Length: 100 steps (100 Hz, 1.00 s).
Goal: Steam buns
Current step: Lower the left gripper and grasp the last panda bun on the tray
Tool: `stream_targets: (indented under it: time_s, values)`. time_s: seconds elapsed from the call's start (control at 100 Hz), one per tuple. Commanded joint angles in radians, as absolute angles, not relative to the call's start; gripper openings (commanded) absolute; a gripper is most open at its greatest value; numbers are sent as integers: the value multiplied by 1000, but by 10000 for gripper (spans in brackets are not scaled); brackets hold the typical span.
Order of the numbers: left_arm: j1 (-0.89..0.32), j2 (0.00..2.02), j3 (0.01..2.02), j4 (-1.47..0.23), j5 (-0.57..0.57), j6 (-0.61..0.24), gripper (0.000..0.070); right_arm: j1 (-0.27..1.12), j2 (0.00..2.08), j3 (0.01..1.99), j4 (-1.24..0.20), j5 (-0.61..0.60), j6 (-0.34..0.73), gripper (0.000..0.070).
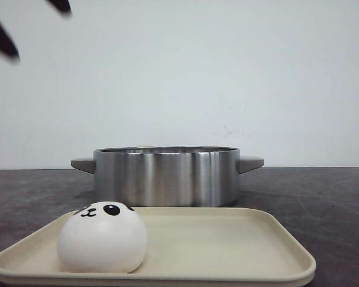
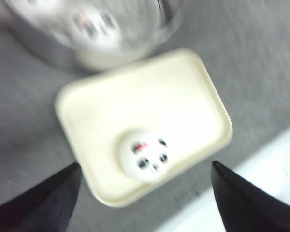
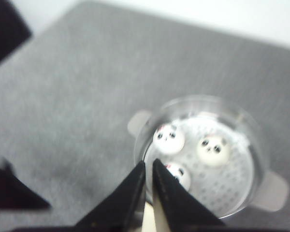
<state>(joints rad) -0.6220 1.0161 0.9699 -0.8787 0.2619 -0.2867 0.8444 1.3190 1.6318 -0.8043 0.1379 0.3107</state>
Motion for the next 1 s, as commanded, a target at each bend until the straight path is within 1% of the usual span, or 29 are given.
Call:
stream_targets:
  time_s: [0.0, 0.02, 0.06, 0.1, 0.14, 0.16, 0.34, 0.43, 0.58, 0.63, 0.67, 0.71, 0.8, 0.86, 0.87, 0.99]
  values:
    - [-649, 1055, 947, -848, 274, -340, 532, 868, 1309, 1645, -805, 179, 307, 16]
    - [-659, 1068, 939, -842, 273, -343, 541, 874, 1298, 1645, -807, 192, 307, 17]
    - [-678, 1098, 931, -834, 271, -343, 586, 886, 1279, 1645, -809, 216, 307, 17]
    - [-698, 1137, 930, -824, 268, -342, 651, 897, 1266, 1645, -811, 231, 307, 17]
    - [-712, 1167, 930, -810, 266, -342, 689, 904, 1256, 1645, -813, 243, 308, 17]
    - [-719, 1185, 930, -799, 266, -342, 696, 908, 1253, 1645, -814, 245, 308, 17]
    - [-770, 1343, 930, -715, 266, -343, 695, 914, 1246, 1645, -825, 244, 336, 17]
    - [-781, 1418, 930, -702, 266, -345, 674, 918, 1246, 1645, -827, 244, 343, 17]
    - [-782, 1514, 930, -693, 266, -345, 672, 928, 1246, 1645, -833, 244, 345, 17]
    - [-782, 1535, 930, -689, 266, -345, 657, 929, 1246, 1645, -840, 244, 345, 17]
    - [-782, 1546, 930, -688, 266, -345, 606, 930, 1246, 1645, -847, 244, 345, 17]
    - [-782, 1552, 930, -686, 265, -345, 513, 930, 1246, 1644, -852, 244, 345, 17]
    - [-782, 1553, 930, -675, 262, -339, 219, 930, 1246, 1644, -858, 244, 344, 16]
    - [-782, 1552, 930, -664, 262, -319, 10, 930, 1247, 1644, -859, 244, 344, 17]
    - [-782, 1552, 930, -663, 262, -316, 0, 930, 1247, 1644, -859, 244, 344, 17]
    - [-782, 1547, 933, -657, 260, -304, 5, 930, 1247, 1644, -861, 244, 344, 17]
